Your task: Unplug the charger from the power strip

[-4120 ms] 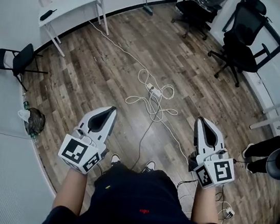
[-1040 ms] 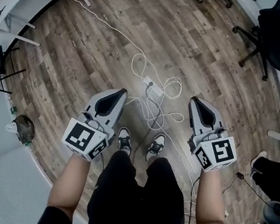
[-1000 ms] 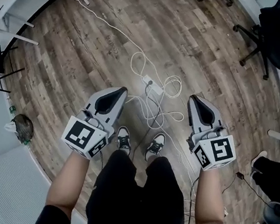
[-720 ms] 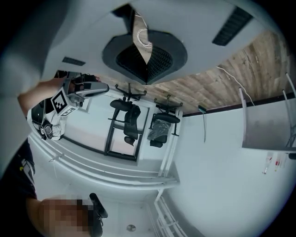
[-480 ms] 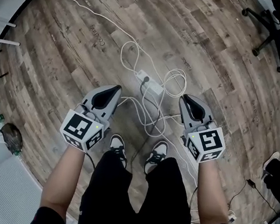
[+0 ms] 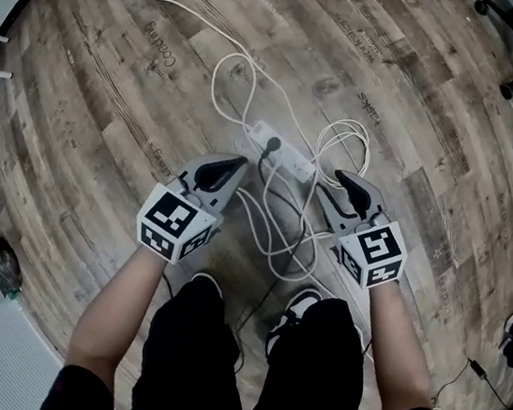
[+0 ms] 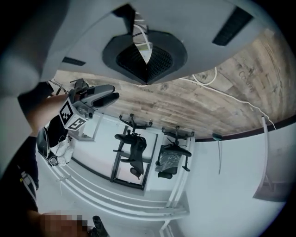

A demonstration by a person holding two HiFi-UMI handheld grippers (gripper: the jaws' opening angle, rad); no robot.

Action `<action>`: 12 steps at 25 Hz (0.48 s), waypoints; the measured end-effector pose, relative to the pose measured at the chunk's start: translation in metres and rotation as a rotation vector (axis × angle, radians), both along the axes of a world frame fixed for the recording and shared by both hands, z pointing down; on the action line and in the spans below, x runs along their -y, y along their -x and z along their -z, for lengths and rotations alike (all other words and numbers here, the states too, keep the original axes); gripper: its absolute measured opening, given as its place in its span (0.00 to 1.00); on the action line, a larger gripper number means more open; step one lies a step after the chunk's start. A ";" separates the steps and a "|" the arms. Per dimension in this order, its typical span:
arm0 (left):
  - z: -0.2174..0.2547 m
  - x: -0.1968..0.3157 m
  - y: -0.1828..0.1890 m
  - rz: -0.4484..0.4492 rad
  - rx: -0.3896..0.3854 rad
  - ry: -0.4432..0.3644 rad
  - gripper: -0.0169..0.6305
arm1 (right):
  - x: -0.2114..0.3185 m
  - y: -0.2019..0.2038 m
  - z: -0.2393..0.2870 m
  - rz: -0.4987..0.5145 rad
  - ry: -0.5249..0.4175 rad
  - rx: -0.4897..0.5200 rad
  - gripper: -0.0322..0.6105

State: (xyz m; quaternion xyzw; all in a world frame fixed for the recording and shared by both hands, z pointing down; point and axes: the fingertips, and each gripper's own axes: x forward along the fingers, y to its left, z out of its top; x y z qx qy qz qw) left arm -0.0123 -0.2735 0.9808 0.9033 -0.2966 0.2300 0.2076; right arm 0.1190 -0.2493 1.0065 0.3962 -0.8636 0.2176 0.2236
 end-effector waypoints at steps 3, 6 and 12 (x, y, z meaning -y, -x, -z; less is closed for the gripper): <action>-0.051 0.006 -0.004 -0.006 -0.004 0.019 0.06 | 0.001 0.010 -0.053 0.046 0.006 -0.020 0.31; -0.090 0.012 -0.009 -0.024 -0.002 0.037 0.06 | 0.003 0.014 -0.096 0.065 0.014 -0.041 0.33; -0.157 0.031 -0.026 -0.098 0.049 0.063 0.06 | 0.011 0.021 -0.171 0.132 0.065 -0.132 0.37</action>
